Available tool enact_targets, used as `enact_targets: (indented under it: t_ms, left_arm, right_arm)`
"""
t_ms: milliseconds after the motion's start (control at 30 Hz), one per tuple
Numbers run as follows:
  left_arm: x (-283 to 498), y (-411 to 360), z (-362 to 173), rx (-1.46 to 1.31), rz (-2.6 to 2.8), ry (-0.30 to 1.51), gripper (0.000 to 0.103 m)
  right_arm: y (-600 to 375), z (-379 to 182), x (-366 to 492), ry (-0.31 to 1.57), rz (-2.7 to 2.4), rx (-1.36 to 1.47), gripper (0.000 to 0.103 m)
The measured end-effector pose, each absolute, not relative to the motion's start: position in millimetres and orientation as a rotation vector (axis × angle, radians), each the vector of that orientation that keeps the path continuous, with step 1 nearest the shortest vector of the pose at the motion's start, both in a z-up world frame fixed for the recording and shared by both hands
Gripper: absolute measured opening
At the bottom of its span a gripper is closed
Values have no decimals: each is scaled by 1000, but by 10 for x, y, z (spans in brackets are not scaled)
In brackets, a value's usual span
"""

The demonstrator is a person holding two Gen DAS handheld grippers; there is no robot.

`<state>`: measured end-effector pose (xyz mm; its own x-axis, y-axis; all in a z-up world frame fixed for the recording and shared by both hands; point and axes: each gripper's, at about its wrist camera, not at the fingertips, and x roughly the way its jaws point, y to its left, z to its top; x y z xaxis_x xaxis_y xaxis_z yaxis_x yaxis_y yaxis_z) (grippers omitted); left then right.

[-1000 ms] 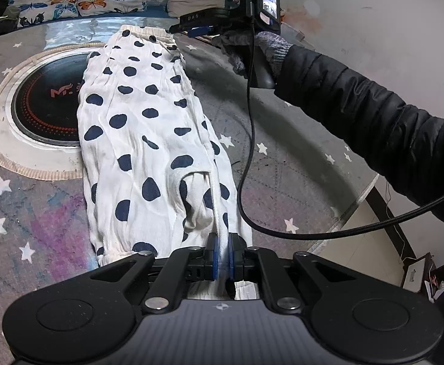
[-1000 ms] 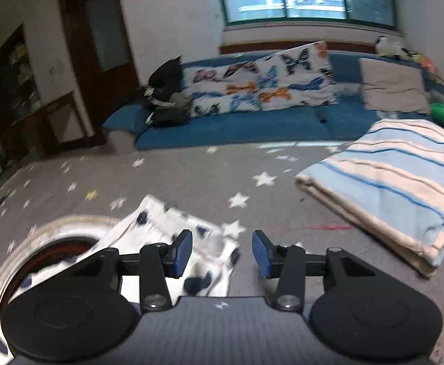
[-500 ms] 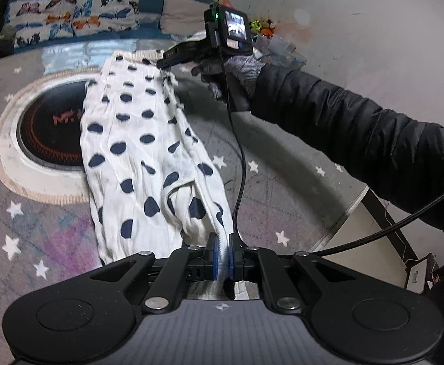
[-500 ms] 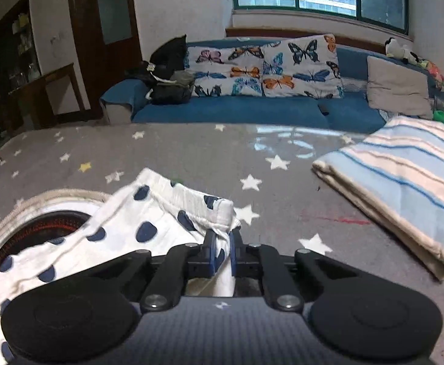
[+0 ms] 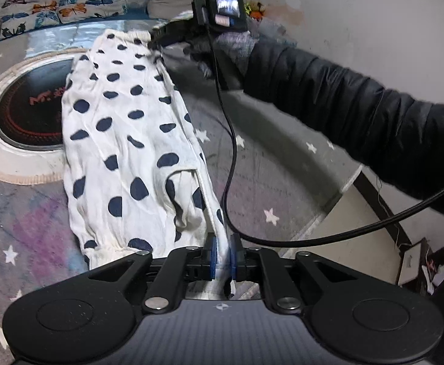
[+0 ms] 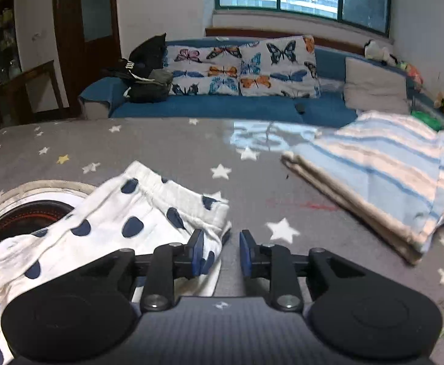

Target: Fold clothes

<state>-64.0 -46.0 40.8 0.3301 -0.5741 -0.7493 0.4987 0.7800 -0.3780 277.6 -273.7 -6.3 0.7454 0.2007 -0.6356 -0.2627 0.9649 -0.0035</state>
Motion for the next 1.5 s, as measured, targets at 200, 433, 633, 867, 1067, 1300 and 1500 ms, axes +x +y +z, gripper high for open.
enact_targets:
  t_ms: [200, 433, 633, 867, 1067, 1300, 1500]
  left_arm:
    - [-689, -428, 455, -84, -705, 996, 18]
    - [-843, -203, 713, -106, -651, 899, 34]
    - [-756, 96, 680, -149, -499, 883, 35]
    - [-578, 311, 376, -249, -430, 972, 47]
    - [-658, 435, 438, -297, -426, 956, 49]
    - [-801, 417, 458, -264, -415, 945, 49]
    - [-839, 362, 457, -248, -427, 918, 52]
  right_arm:
    - [-2597, 136, 2455, 652, 375, -141, 27]
    - [-2377, -114, 2141, 768, 507, -207, 28]
    - [-2304, 3, 1867, 759, 518, -281, 32]
    - [-2088, 90, 1238, 758, 691, -320, 37]
    - [-2174, 245, 698, 792, 773, -237, 37]
    - [-2338, 413, 125, 927, 908, -52, 38]
    - [-2264, 344, -346, 978, 990, -76, 38]
